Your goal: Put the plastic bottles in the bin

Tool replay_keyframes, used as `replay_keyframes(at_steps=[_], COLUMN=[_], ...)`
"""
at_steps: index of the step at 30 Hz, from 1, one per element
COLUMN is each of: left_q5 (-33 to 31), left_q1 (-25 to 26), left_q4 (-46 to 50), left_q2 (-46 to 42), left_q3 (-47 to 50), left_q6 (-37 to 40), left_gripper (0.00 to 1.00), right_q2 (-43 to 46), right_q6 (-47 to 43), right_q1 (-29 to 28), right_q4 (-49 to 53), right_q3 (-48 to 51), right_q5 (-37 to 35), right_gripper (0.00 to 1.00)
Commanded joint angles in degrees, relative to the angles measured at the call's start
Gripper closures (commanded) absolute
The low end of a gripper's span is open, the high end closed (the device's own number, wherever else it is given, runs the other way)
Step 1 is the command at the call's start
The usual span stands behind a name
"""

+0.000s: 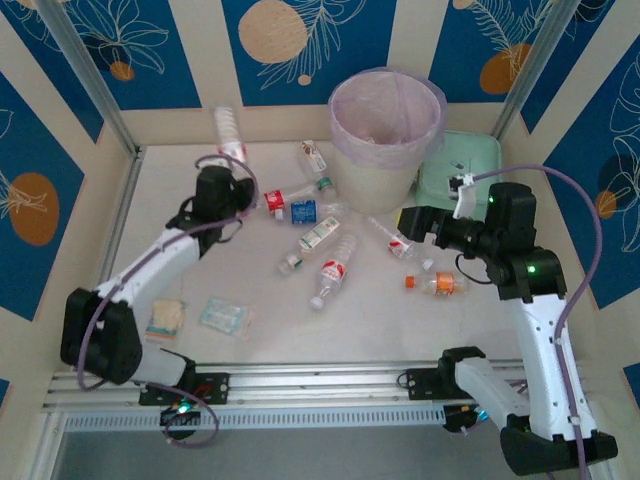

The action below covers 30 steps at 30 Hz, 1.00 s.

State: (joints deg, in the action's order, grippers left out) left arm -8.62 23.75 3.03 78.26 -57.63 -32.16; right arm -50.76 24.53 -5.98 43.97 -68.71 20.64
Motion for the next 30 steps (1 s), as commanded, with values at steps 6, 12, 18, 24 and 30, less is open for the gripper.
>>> replay_keyframes(at_steps=[6, 12, 18, 24, 30], left_q5=[4.59, 8.23, 11.11, 14.21, 16.21], left_q1=[16.42, 24.68, 27.35, 27.95, 28.03], left_q4=[-1.93, -7.48, -15.16, -17.46, -18.55], left_q2=[-17.55, -22.15, -20.82, -18.49, -17.32], left_q3=[14.67, 20.83, 23.42, 22.27, 22.52], left_q6=[4.99, 5.01, 5.7, 6.5, 7.33], left_gripper=[1.0, 1.0, 1.0, 1.0, 1.0], right_q2=[-10.65, -18.86, -26.24, -30.17, -28.93], right_q6=[4.19, 6.67, 8.53, 5.61, 3.62], right_q1=[-7.15, -14.34, -17.64, -19.51, -18.36], right_q4=[-8.55, -15.26, -17.59, -14.56, -14.86], right_q3=[-6.42, -9.11, -11.78, -14.02, -12.25], right_q5=[4.57, 5.72, 6.57, 4.34, 3.76], right_gripper=[0.1, 0.0, 0.01, 0.01, 0.15])
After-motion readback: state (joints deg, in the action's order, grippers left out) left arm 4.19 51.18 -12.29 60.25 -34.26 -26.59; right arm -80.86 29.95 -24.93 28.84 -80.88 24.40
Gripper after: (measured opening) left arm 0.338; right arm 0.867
